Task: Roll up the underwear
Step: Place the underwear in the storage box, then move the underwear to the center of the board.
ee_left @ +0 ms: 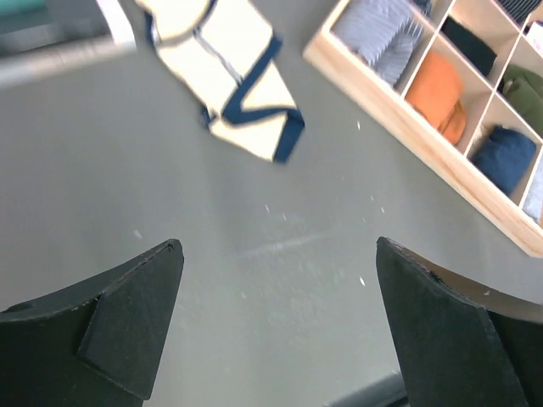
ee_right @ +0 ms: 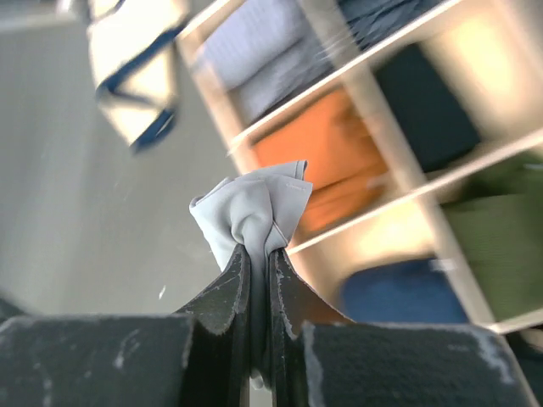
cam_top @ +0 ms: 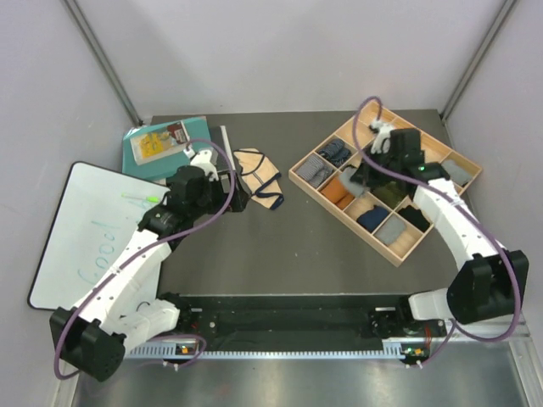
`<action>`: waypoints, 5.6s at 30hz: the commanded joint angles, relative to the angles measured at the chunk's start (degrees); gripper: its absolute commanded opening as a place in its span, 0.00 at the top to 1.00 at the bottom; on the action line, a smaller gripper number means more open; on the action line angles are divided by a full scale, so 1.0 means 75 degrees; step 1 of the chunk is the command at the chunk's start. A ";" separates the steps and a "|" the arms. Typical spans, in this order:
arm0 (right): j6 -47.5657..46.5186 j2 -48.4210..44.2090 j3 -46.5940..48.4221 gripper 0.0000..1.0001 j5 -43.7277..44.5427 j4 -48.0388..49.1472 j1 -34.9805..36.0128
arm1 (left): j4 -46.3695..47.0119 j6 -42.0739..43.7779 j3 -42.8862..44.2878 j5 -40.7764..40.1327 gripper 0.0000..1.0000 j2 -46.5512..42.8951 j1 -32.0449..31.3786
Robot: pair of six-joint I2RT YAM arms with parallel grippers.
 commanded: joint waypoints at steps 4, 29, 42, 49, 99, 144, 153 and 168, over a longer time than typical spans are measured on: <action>0.0122 0.1428 0.2158 1.00 0.0560 -0.0240 -0.1857 | -0.0019 0.1647 0.0671 -0.0220 0.01 0.0587 0.0686; 0.0111 0.6057 0.5615 1.00 0.1548 0.0944 -0.3909 | 0.0321 0.1753 0.0155 0.0331 0.01 0.1360 0.2012; 0.0286 0.6703 0.5910 1.00 0.1489 0.0850 -0.4096 | 0.0321 0.1753 0.0155 0.0343 0.01 0.1431 0.2070; 0.0310 0.6902 0.5886 1.00 0.1711 0.0897 -0.4026 | 0.0321 0.1741 0.0167 0.0401 0.01 0.1443 0.2070; 0.1412 0.4325 0.2629 0.09 0.1020 0.3674 -0.3652 | 0.0392 0.1612 0.0096 0.0718 0.01 0.1009 0.2094; 0.0544 0.6070 0.3179 0.45 0.2719 0.1964 0.4271 | -0.0077 0.0851 0.0143 -0.0759 0.01 0.0224 0.2094; 0.0509 0.6421 0.3390 0.83 0.2918 0.1566 0.4458 | -0.0065 0.0851 0.0143 -0.0759 0.01 0.0189 0.2094; 0.1269 0.4153 0.0709 1.00 0.2194 0.1377 0.6235 | -0.0112 0.0804 0.0131 -0.0864 0.01 -0.0139 0.2094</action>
